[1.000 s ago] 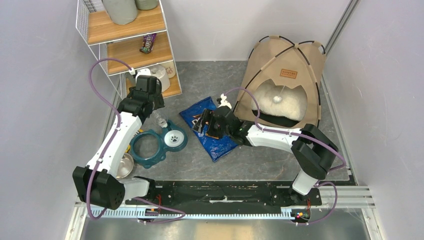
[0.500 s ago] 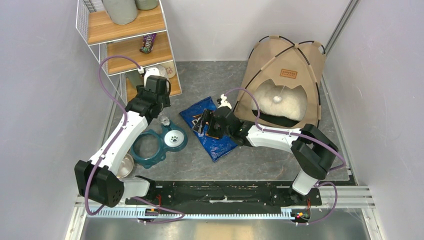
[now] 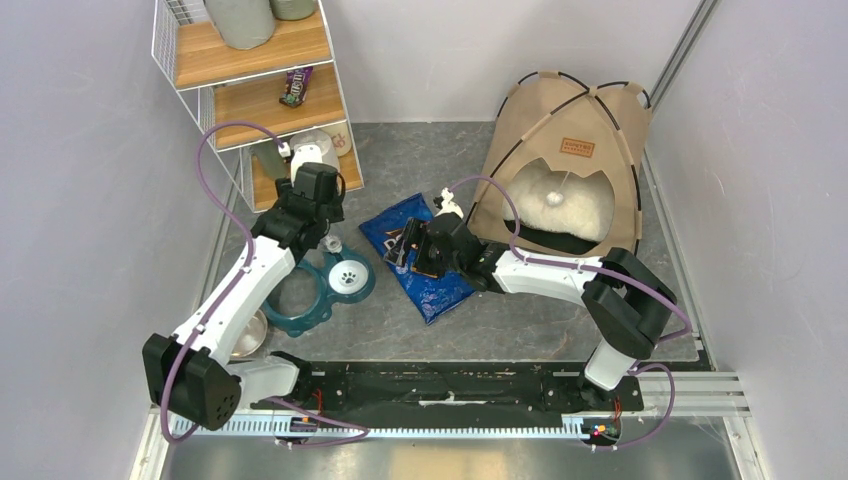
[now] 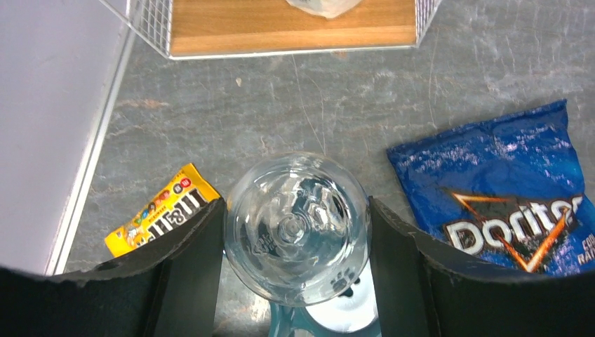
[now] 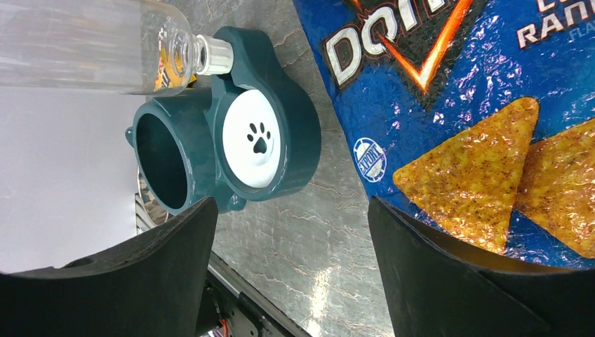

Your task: Set up the pet tent

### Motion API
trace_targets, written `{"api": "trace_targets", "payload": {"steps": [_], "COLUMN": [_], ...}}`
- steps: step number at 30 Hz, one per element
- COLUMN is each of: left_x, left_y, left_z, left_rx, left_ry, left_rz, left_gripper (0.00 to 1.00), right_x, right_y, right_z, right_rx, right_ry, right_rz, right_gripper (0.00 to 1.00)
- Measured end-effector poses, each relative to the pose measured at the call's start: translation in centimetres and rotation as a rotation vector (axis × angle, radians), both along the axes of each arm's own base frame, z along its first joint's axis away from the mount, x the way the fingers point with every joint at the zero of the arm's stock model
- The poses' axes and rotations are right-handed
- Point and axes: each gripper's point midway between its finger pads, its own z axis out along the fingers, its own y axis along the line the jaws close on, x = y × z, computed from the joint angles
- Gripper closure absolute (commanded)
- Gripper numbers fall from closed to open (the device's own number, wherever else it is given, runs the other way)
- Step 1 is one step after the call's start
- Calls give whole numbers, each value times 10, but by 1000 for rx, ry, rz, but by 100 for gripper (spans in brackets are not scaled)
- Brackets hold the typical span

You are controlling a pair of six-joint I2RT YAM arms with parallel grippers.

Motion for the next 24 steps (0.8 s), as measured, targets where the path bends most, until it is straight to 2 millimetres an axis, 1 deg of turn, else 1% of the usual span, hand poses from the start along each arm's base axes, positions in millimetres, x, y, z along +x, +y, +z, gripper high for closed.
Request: {"api": "trace_targets", "payload": {"steps": [10, 14, 15, 17, 24], "left_x": [-4, -6, -8, -12, -7], "left_y": [-3, 0, 1, 4, 7], "left_z": [-2, -2, -2, -12, -14], "left_rx": [-2, 5, 10, 28, 39], "left_ry": [-11, -16, -11, 25, 11], "left_rz": [9, 37, 43, 59, 113], "left_gripper": [88, 88, 88, 88, 88], "right_x": [-2, -2, -2, -2, -2], "right_y": [1, 1, 1, 1, 2], "right_z": [-1, -1, -1, 0, 0], "right_rx": [4, 5, 5, 7, 12], "right_ry": [6, 7, 7, 7, 8], "right_rz": [5, 8, 8, 9, 9], "right_gripper": [15, 15, 15, 15, 15]}}
